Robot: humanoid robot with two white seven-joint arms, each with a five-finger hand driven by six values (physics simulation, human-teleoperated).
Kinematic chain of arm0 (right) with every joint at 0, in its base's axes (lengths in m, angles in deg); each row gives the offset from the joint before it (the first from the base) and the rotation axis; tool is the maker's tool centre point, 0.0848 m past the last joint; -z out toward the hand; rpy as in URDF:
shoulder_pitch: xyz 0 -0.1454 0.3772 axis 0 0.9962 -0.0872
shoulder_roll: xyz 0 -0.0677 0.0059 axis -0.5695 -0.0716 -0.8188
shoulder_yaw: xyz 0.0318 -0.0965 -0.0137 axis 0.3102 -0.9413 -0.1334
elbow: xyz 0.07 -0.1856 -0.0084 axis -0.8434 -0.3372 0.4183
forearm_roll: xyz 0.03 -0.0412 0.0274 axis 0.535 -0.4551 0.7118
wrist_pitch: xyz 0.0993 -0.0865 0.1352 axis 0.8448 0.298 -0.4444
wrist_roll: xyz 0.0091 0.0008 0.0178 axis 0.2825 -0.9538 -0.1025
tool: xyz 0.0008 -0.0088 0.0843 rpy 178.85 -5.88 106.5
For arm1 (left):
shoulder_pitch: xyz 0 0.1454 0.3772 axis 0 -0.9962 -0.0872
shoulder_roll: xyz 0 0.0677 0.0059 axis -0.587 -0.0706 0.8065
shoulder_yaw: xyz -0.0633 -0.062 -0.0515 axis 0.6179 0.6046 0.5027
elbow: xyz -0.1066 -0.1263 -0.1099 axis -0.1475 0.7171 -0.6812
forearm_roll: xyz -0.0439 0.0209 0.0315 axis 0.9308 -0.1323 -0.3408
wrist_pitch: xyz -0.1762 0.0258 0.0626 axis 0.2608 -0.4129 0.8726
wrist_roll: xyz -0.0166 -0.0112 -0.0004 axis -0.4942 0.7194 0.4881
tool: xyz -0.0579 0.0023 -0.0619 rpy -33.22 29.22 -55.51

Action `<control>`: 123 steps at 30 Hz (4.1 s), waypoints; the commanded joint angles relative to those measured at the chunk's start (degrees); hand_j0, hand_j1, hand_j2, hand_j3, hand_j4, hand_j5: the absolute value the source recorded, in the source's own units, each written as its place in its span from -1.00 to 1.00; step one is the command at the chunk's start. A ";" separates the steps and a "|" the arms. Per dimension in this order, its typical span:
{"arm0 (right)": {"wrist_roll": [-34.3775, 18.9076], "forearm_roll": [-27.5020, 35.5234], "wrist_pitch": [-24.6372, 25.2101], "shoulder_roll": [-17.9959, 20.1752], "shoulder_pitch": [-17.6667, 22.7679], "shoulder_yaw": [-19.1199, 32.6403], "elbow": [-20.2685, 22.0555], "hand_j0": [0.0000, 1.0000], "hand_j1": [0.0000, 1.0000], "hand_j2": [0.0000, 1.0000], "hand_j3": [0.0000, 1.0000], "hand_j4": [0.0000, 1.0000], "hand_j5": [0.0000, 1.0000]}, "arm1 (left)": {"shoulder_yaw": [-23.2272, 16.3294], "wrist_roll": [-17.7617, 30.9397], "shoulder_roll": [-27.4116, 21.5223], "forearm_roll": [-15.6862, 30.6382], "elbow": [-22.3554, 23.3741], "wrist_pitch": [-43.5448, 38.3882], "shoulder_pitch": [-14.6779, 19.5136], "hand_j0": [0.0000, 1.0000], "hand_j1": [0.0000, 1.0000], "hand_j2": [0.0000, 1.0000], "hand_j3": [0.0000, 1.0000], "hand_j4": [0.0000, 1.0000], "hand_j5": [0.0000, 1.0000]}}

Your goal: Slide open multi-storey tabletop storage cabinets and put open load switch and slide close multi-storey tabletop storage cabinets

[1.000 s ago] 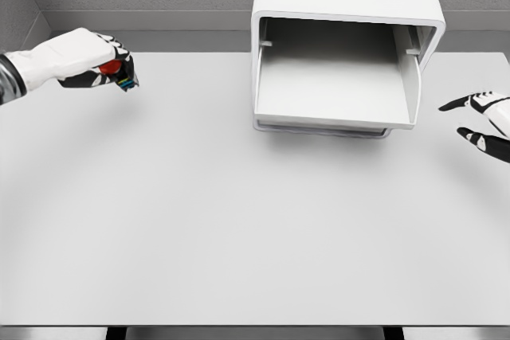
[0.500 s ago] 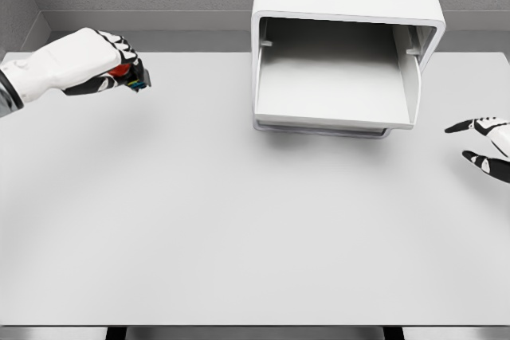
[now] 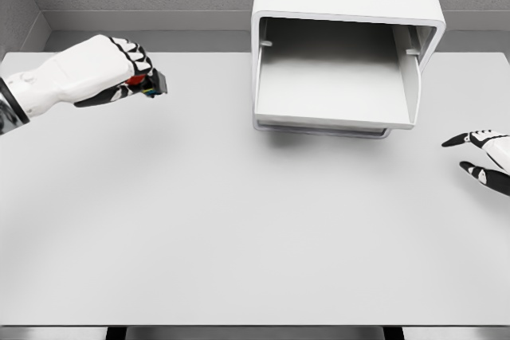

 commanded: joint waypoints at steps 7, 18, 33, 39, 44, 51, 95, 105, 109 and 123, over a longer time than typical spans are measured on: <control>-0.07 0.31 0.06 -4.55 0.61 -0.09 3.25 0.15 0.15 0.15 0.15 0.15 0.15 | 0.14 -0.06 0.18 2.26 -4.74 -0.20 -1.32 -0.09 -0.09 -0.09 -0.09 -0.09 -0.09; -0.34 0.31 0.06 -7.80 2.55 -0.18 8.17 0.17 0.17 0.17 0.17 0.17 0.17 | -0.04 -0.06 1.24 4.19 -5.97 -0.20 -1.67 -0.07 -0.07 -0.07 -0.07 -0.07 -0.07; -0.34 0.14 0.06 -8.68 2.90 -0.45 9.05 0.19 0.19 0.19 0.19 0.19 0.19 | -0.57 -0.06 5.28 6.65 -5.97 -0.20 -0.88 -0.07 -0.07 -0.07 -0.07 -0.07 -0.07; -0.34 0.14 0.06 -8.77 2.90 -0.53 9.05 0.19 0.19 0.19 0.19 0.19 0.19 | -0.66 -0.06 8.00 6.65 -5.97 -0.20 -0.62 -0.07 -0.07 -0.07 -0.07 -0.07 -0.07; -0.34 -0.48 0.06 -9.30 2.81 -0.45 9.14 0.19 0.19 0.19 0.19 0.19 0.19 | -1.18 -0.06 10.02 6.57 -5.97 -0.20 -0.09 -0.07 -0.07 -0.07 -0.07 -0.07 -0.07; -0.34 -0.57 0.06 -9.47 2.90 -0.45 10.20 0.21 0.21 0.21 0.21 0.21 0.21 | -2.77 -0.06 12.66 6.22 -5.97 -0.20 1.05 -0.08 -0.08 -0.08 -0.08 -0.08 -0.08; -0.25 -0.48 0.06 -9.56 4.13 -0.18 12.04 0.24 0.24 0.24 0.24 0.24 0.24 | -10.68 -0.06 31.56 -6.53 0.27 -0.20 4.92 -0.08 -0.08 -0.08 -0.08 -0.08 -0.08; -0.33 -0.48 0.06 -9.91 4.66 -0.10 13.18 0.24 0.24 0.24 0.24 0.24 0.24 | -12.17 -0.06 33.40 -7.76 5.02 -0.20 7.56 -0.08 -0.08 -0.08 -0.08 -0.08 -0.08; -0.25 -0.57 0.06 -10.00 4.66 -0.18 13.27 0.24 0.24 0.24 0.24 0.24 0.24 | -12.35 -0.06 33.40 -9.08 6.86 -0.20 7.91 -0.07 -0.07 -0.07 -0.07 -0.07 -0.07; -0.25 -0.57 0.06 -10.00 4.75 -0.27 13.27 0.26 0.26 0.26 0.26 0.26 0.26 | -15.33 -0.06 33.40 -9.52 10.03 -0.20 10.63 -0.07 -0.07 -0.07 -0.07 -0.07 -0.07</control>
